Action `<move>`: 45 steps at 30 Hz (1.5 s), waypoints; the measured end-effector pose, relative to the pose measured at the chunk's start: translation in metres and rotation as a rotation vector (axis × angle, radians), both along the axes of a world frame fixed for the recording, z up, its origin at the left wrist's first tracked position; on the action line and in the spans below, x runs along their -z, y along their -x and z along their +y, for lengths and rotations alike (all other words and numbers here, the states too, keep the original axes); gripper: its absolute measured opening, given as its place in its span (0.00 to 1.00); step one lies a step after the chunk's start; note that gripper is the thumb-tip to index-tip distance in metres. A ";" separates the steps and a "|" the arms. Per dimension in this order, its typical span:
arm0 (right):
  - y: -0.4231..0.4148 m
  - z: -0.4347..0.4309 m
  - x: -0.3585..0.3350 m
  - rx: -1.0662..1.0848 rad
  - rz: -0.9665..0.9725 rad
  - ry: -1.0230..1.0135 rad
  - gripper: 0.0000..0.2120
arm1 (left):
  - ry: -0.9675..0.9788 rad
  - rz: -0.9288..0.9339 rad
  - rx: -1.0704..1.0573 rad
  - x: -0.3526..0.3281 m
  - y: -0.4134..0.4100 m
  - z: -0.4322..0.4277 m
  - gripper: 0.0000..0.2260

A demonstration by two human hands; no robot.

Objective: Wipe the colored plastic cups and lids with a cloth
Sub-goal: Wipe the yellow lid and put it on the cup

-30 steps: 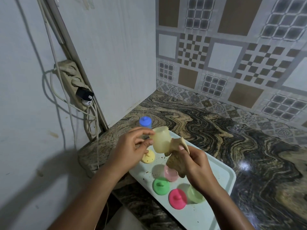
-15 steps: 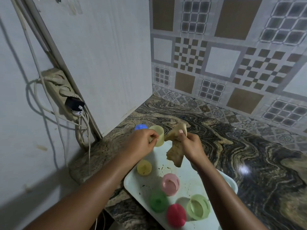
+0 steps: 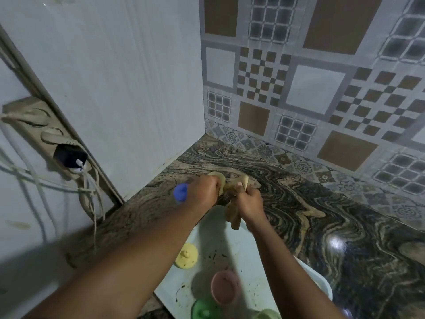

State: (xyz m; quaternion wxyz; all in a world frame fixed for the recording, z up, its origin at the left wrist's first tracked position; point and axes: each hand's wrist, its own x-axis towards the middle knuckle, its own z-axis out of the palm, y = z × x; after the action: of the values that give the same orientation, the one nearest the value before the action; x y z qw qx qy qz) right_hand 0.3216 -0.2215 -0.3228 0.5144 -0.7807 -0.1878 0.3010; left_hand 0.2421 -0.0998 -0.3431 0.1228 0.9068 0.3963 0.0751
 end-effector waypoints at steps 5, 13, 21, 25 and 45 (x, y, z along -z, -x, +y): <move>-0.002 -0.001 0.003 0.012 0.019 -0.009 0.17 | 0.031 0.051 -0.002 0.019 -0.004 0.006 0.08; 0.004 -0.021 0.000 0.019 0.033 -0.065 0.28 | -0.031 -0.092 0.107 -0.013 0.024 -0.016 0.12; 0.050 -0.074 -0.006 -0.088 0.089 -0.129 0.29 | 0.262 0.096 0.137 -0.002 0.136 -0.064 0.14; 0.081 -0.089 -0.004 -0.156 0.114 -0.125 0.23 | 0.276 0.260 0.087 0.031 0.173 -0.077 0.18; 0.127 -0.129 -0.038 -0.267 -0.007 -0.218 0.29 | 0.695 -0.770 -0.359 -0.026 0.174 -0.135 0.05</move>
State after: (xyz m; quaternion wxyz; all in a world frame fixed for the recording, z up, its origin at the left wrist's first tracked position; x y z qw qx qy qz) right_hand 0.1948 -0.3504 -0.2846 0.5508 -0.6896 -0.3230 0.3415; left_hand 0.0678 -0.2351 -0.3175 0.5365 0.6381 0.4725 0.2859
